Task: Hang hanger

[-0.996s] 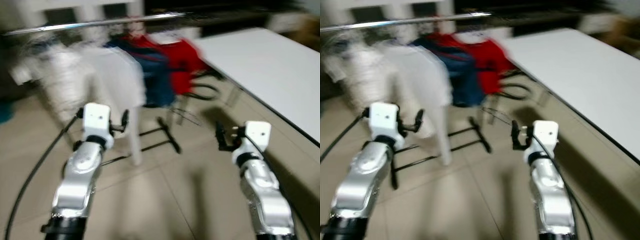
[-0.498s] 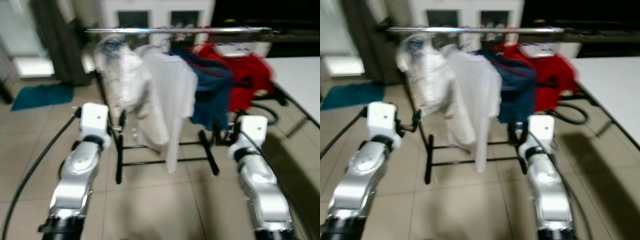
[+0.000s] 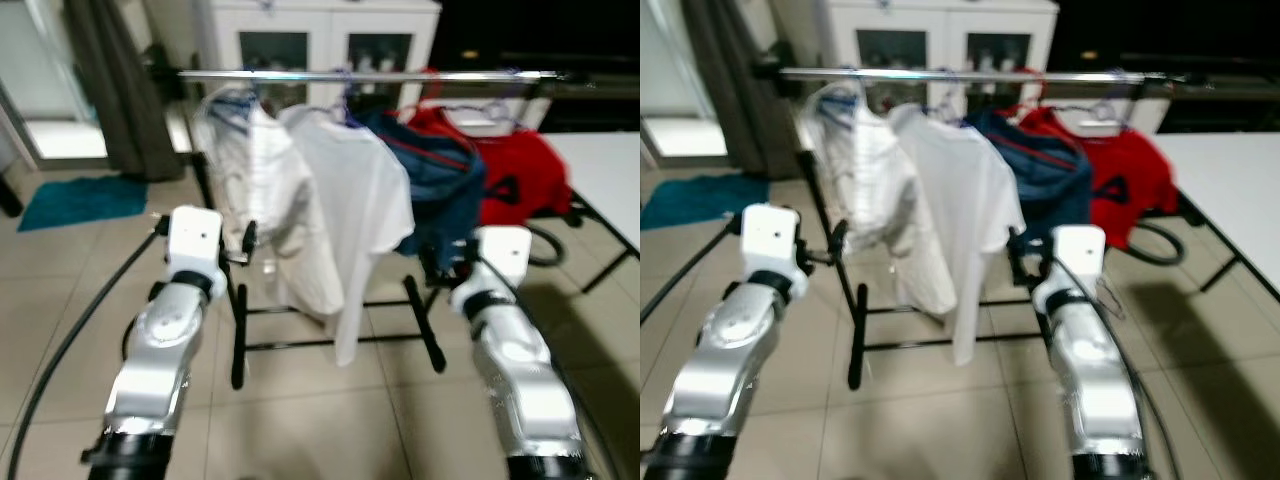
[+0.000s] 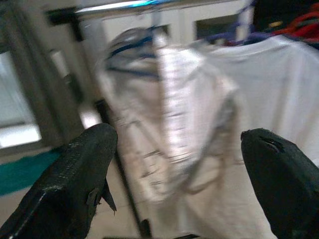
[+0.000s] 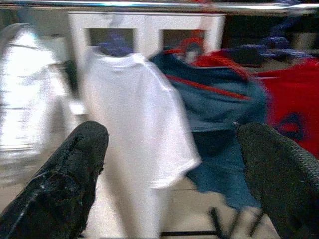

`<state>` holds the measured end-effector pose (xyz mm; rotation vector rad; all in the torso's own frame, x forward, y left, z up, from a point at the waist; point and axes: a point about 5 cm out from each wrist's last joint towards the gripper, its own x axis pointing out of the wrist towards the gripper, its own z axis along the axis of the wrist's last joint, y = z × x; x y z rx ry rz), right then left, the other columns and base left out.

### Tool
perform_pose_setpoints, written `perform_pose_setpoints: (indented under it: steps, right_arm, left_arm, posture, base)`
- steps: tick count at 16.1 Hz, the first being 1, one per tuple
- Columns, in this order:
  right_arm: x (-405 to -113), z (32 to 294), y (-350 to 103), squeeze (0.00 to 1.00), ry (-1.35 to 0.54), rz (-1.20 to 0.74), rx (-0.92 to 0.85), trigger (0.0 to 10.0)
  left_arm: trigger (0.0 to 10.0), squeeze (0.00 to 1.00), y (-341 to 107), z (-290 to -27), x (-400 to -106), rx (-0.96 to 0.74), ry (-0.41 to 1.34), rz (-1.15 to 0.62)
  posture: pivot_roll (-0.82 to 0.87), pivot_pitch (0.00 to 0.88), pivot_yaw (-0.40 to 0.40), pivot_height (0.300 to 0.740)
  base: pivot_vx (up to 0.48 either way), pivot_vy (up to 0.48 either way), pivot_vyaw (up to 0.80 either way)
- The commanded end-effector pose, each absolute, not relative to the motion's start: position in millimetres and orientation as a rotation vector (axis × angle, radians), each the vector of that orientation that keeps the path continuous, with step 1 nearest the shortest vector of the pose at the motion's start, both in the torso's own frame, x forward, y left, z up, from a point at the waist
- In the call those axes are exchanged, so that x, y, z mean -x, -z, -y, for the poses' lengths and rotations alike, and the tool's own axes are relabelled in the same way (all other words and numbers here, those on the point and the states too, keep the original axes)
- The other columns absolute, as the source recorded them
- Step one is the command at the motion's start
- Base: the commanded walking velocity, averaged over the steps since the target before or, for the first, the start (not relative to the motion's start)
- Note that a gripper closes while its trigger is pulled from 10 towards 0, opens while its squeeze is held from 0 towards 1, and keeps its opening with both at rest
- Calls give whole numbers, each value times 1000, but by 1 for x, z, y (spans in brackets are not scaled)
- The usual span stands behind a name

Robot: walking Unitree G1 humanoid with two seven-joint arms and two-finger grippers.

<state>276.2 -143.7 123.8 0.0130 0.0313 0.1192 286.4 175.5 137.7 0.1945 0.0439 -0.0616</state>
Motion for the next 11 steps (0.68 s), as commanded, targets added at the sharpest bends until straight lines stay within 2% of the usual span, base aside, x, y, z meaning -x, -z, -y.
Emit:
perform_pose_setpoints:
  steps: [1,8,11]
  right_arm:
    - [-278,146,-130,0,-128,3,22,10000]
    - [-279,140,-137,0,-159,42,-20,10000]
    - [-281,142,-142,0,-148,53,-80,10000]
  left_arm:
    - [10000,1000,-143,-174,-289,-201,62,-20]
    - [10000,1000,-145,-174,-289,-214,68,-14]
    - [10000,1000,-146,-173,-290,-230,81,-9]
  posture:
    - [27,0,-9,740]
    - [33,0,-7,740]
    - [35,0,-16,740]
  base:
    - [334,0,800]
    - [336,0,800]
    - [336,0,0]
